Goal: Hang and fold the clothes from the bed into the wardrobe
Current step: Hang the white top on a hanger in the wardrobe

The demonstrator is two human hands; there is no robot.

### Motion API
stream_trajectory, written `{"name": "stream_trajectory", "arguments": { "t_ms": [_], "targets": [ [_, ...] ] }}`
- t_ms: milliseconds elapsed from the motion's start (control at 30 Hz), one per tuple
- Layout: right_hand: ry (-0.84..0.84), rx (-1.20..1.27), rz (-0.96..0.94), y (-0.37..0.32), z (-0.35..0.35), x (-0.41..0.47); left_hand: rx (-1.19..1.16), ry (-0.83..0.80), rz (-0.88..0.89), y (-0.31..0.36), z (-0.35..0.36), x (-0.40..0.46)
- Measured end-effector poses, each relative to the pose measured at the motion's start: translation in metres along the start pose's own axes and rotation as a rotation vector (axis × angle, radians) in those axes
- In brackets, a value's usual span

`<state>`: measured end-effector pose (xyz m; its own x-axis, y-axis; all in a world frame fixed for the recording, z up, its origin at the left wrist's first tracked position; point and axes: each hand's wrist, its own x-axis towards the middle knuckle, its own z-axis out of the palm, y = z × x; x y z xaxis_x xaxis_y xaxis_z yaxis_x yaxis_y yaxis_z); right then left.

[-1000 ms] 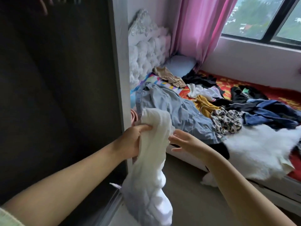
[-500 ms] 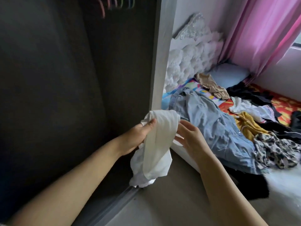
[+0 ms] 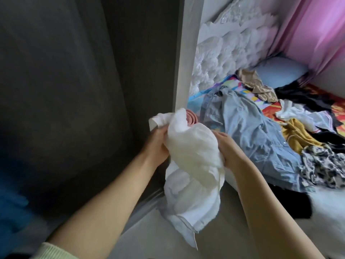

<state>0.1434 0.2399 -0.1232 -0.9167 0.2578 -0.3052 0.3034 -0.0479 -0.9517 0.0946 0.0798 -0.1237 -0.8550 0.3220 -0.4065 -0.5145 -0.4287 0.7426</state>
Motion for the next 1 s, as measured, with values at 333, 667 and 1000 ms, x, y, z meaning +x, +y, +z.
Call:
{"name": "stream_trajectory", "arguments": {
  "t_ms": [333, 667, 1000],
  "targets": [
    [-0.191, 0.166, -0.221, -0.004, 0.007, -0.015, 0.642, -0.342, 0.284, 0.006, 0.026, -0.029],
    [-0.109, 0.766, -0.329, -0.035, -0.023, -0.019, 1.090, -0.364, 0.341, 0.008, -0.014, -0.020],
    [-0.002, 0.660, -0.333, -0.060, -0.059, -0.020, 1.548, -0.035, 0.466, 0.075, -0.059, 0.002]
  ]
}}
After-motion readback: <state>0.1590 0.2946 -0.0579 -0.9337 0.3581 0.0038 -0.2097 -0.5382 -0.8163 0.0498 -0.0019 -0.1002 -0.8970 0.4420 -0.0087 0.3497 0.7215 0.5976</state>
